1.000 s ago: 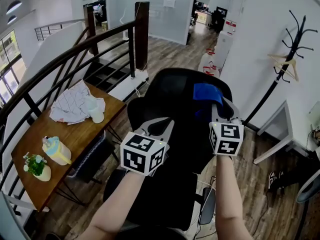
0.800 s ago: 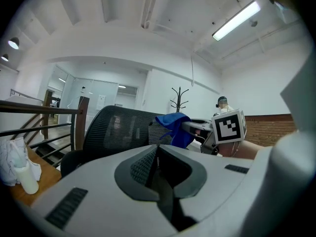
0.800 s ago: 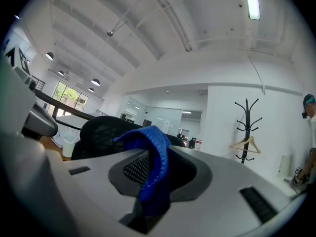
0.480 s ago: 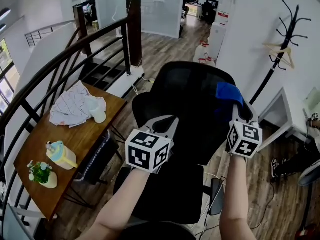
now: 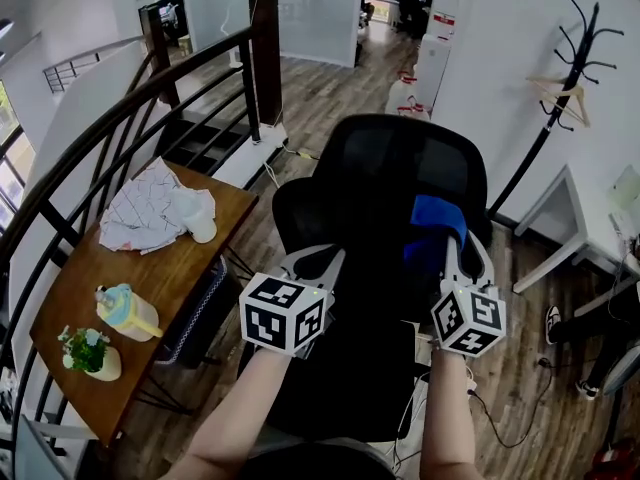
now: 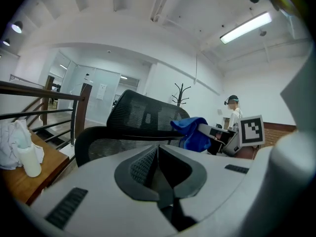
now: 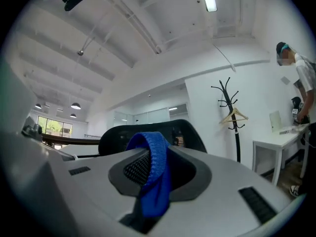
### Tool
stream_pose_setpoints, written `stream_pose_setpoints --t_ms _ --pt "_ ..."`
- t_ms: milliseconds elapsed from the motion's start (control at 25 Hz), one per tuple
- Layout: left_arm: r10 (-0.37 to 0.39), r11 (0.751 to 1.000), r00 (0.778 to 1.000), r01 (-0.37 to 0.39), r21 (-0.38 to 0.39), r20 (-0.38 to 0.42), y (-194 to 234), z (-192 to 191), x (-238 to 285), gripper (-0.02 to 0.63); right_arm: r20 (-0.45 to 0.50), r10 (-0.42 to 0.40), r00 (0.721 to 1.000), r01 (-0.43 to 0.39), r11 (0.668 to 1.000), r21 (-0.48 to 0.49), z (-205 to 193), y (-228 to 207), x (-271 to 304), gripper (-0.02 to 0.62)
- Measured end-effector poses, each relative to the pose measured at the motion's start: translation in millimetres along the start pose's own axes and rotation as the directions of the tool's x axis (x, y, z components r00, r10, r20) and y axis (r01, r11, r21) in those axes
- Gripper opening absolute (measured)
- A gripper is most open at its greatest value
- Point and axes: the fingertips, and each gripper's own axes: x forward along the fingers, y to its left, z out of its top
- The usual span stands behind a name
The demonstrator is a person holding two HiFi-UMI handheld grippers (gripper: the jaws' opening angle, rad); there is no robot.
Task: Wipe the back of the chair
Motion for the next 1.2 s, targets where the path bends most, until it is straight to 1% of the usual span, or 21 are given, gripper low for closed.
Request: stream_pose_setpoints --t_ms 120,240,400,520,600,800,1000,1200 --pt "0.016 1.0 1.0 -0.017 -0.004 -0.013 11.5 -7.5 -7.0 0.021 -0.058 0.063 0.996 -0.062 0.998 0.013 -27.1 29.9 0.3 0.083" --pt "0.041 0.999 0.999 -0.041 -0.027 -0.03 27.2 -17.5 -14.5 0.021 -0.11 0.111 0.988 -0.112 0.994 -0.001 -47.2 53.6 6.7 0.083" --pt "0.064 0.997 0.996 -0.067 -0.044 -0.063 46.6 -33.8 -24.7 0.021 -0.164 0.203 0.965 -0.206 0.978 -0.005 -67.7 89.3 19.5 0.083" --pt "0.08 0.996 0.993 -0.084 -0.041 -0.09 59.0 -42.6 -26.4 0.021 -0.182 0.263 0.947 -0.266 0.964 0.009 -77.3 114.2 32.2 0.083" --pt "0.079 0.996 0.991 -0.082 -0.028 -0.105 64.8 -45.8 -25.2 0.021 -0.186 0.299 0.936 -0.302 0.953 0.018 -82.6 131.5 41.0 0.083" --pt "0.068 0.998 0.992 -0.07 -0.01 -0.11 78.4 -46.5 -23.0 0.021 -0.183 0.399 0.899 -0.398 0.916 0.042 -92.6 183.4 64.0 0.083" --pt "0.103 0.994 0.988 -0.107 -0.025 -0.11 94.0 -46.5 -18.6 0.021 -0.181 0.467 0.865 -0.466 0.883 0.053 -97.6 220.1 86.8 0.083" --pt "0.124 0.99 0.985 -0.13 -0.045 -0.119 104.3 -49.9 -13.6 0.021 -0.222 0.479 0.85 -0.482 0.875 0.043 -112.6 230.3 107.2 0.083"
